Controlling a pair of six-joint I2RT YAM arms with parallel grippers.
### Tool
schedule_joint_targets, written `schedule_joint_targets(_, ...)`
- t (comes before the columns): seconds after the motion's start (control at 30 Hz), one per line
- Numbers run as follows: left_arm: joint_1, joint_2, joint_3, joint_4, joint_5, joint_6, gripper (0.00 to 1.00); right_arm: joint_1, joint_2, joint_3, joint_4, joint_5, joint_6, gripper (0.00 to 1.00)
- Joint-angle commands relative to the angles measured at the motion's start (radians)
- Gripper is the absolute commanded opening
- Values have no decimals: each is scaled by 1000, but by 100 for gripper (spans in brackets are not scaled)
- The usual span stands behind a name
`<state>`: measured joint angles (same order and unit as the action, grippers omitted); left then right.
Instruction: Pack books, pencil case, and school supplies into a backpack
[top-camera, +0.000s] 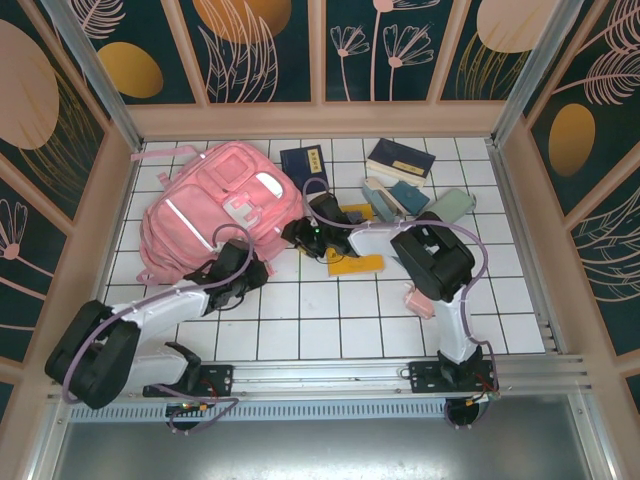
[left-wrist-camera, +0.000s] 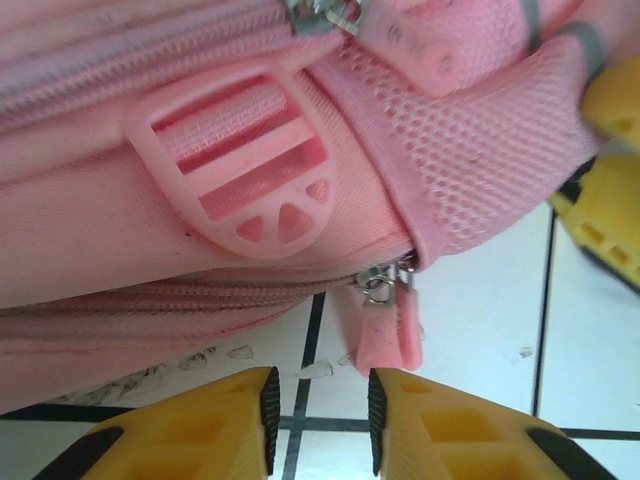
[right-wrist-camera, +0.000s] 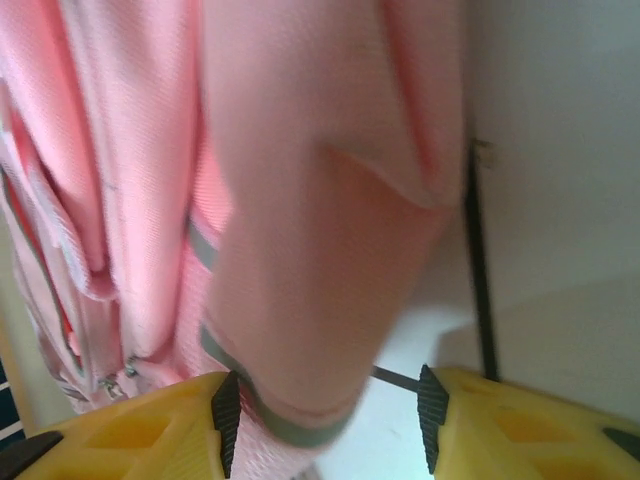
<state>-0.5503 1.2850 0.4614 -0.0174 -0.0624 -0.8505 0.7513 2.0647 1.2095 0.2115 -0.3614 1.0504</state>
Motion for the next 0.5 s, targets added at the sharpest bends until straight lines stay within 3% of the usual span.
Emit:
schedule_joint_targets(0.0, -8, 49, 41, 16, 3, -15, 30, 16, 33, 39, 17, -7, 16, 53)
schedule_joint_targets(0.47, -16, 91, 68, 34, 22, -14, 32, 17, 55, 54, -24, -2, -7, 53)
